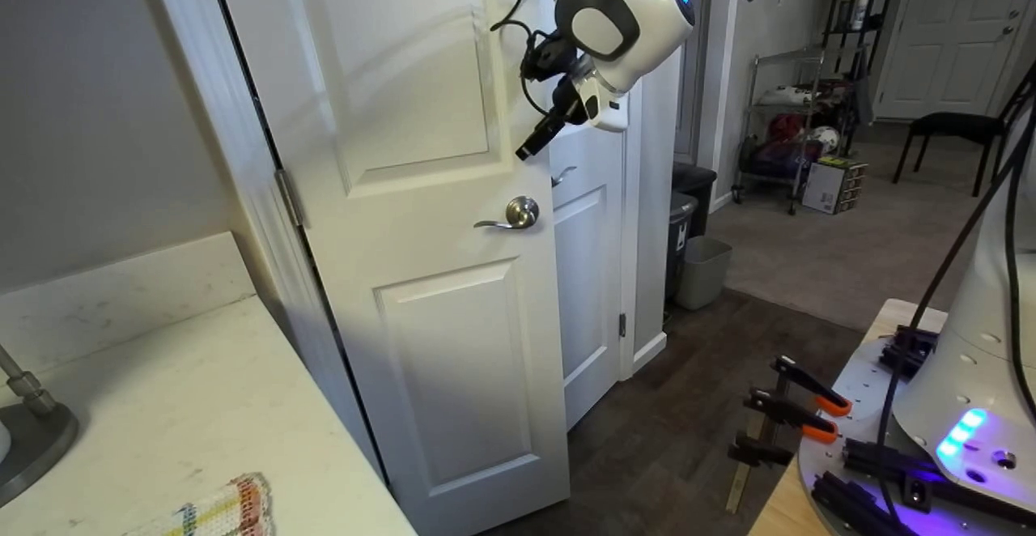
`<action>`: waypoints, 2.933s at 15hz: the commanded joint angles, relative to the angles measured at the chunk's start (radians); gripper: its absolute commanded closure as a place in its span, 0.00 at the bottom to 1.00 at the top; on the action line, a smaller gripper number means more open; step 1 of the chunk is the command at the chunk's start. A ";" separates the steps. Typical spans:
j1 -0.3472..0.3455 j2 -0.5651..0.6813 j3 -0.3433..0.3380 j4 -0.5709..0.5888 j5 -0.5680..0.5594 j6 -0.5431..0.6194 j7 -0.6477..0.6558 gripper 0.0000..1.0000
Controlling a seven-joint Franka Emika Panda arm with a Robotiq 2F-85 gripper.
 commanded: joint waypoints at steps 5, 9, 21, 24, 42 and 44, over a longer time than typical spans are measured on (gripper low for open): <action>-0.071 -0.312 -0.082 -0.184 0.176 -0.059 0.001 0.00; -0.274 -0.444 0.020 -0.270 0.172 -0.054 0.064 0.00; -0.909 -0.502 0.519 -0.278 0.169 -0.092 0.697 0.00; -0.983 -0.487 0.648 -0.254 0.169 -0.119 0.833 0.00; -1.273 -0.463 0.953 -0.237 0.169 -0.285 1.032 0.00; -1.341 -0.460 0.999 -0.232 0.169 -0.307 1.022 0.00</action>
